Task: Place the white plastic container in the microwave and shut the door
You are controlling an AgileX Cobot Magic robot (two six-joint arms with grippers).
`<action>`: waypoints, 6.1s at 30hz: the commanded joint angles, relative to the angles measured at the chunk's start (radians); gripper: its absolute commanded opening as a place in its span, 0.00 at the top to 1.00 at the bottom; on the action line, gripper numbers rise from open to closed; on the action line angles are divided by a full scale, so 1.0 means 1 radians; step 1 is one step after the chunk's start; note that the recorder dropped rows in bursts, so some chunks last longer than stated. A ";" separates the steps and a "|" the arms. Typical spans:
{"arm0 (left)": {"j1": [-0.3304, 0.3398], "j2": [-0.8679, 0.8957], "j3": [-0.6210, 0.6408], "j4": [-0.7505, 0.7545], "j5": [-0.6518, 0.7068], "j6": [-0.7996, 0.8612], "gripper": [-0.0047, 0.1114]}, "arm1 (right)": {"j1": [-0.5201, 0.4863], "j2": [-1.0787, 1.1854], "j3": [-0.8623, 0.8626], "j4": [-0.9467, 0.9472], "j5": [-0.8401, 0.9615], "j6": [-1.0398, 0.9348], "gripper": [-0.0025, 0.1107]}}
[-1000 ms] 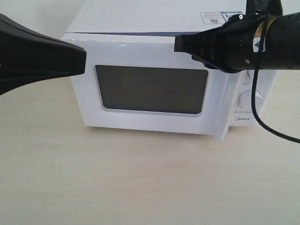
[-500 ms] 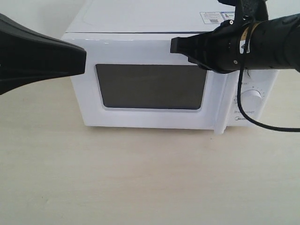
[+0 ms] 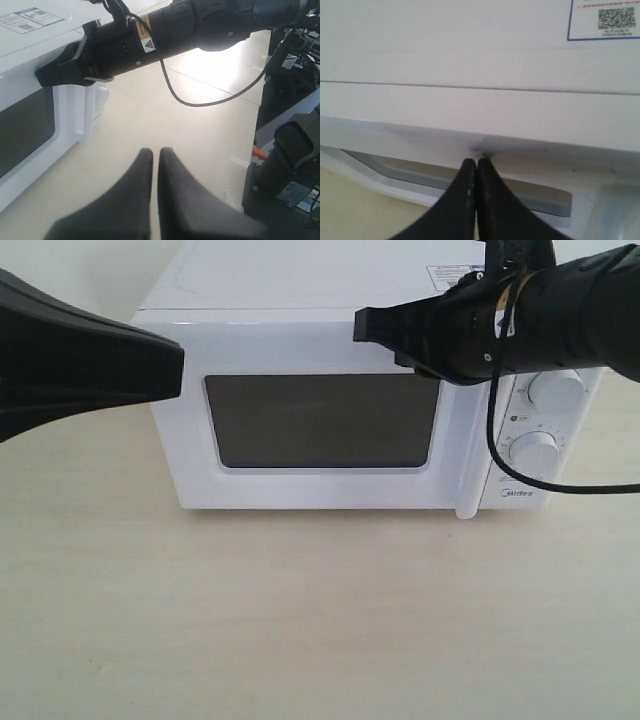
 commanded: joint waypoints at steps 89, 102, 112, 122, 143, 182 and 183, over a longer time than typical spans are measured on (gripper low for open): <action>-0.005 -0.008 0.005 -0.009 -0.001 -0.007 0.92 | -0.430 -1.479 0.956 0.282 0.109 0.028 0.98; -0.005 -0.008 0.005 -0.009 -0.001 -0.007 0.92 | -0.430 -1.479 0.975 0.315 0.052 -0.488 0.98; -0.005 -0.008 0.005 -0.009 -0.001 -0.007 0.92 | -0.430 -1.479 0.999 0.323 0.048 -0.684 0.98; -0.005 -0.008 0.005 -0.009 -0.001 -0.007 0.92 | -0.430 -1.479 0.999 0.323 0.130 -0.741 0.98; -0.005 -0.008 0.005 -0.009 -0.001 -0.007 0.92 | -0.430 -1.479 0.999 0.323 0.192 -0.686 0.98; 0.241 -0.952 0.518 0.462 -0.820 -0.407 0.92 | -0.430 -1.479 0.999 0.323 0.193 -0.684 0.98; 0.241 -0.957 0.559 0.462 -0.864 -0.408 0.92 | -0.430 -1.479 0.999 0.323 0.193 -0.684 0.98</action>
